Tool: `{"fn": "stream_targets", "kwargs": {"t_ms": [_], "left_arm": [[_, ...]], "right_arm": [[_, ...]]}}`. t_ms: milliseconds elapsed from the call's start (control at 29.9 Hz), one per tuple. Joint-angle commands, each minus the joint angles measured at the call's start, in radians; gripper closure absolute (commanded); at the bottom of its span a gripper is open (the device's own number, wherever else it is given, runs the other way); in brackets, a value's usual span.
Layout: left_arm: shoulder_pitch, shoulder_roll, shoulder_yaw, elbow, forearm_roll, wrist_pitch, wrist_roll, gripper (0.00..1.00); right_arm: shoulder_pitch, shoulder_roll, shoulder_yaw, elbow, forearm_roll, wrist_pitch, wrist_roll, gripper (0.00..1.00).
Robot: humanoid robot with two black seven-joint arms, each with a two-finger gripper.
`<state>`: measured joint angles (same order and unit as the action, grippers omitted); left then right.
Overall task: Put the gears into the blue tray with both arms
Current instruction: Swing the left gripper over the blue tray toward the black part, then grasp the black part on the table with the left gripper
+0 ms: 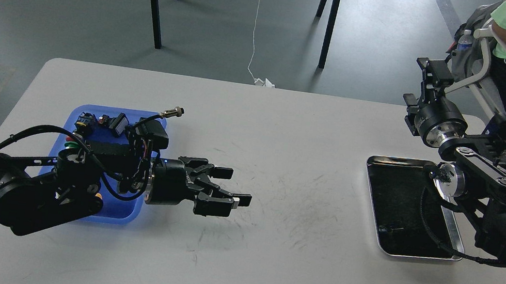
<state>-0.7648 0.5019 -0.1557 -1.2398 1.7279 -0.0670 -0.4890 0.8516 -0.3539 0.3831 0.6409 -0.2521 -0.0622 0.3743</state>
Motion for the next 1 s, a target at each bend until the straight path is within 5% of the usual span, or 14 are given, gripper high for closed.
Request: {"fn": "stream_targets", "kwargs": {"t_ms": [0,669,970], "left_arm": [[0.004,-0.025,0.004,0.063,0.048,0.035,0.0,0.02],[0.076,-0.129,0.027,0.267,0.211,0.217,0.0,0.12],[0.076,-0.129,0.031,0.281,0.24,0.231,0.0,0.3]], "right_arm": [[-0.014,-0.03,0.011,0.003,0.025,0.031,0.0,0.04],[-0.019,-0.045,0.049,0.002,0.025,0.053,0.005,0.03],[-0.025,-0.043,0.043,-0.001,0.024,0.053,0.009,0.03]]}}
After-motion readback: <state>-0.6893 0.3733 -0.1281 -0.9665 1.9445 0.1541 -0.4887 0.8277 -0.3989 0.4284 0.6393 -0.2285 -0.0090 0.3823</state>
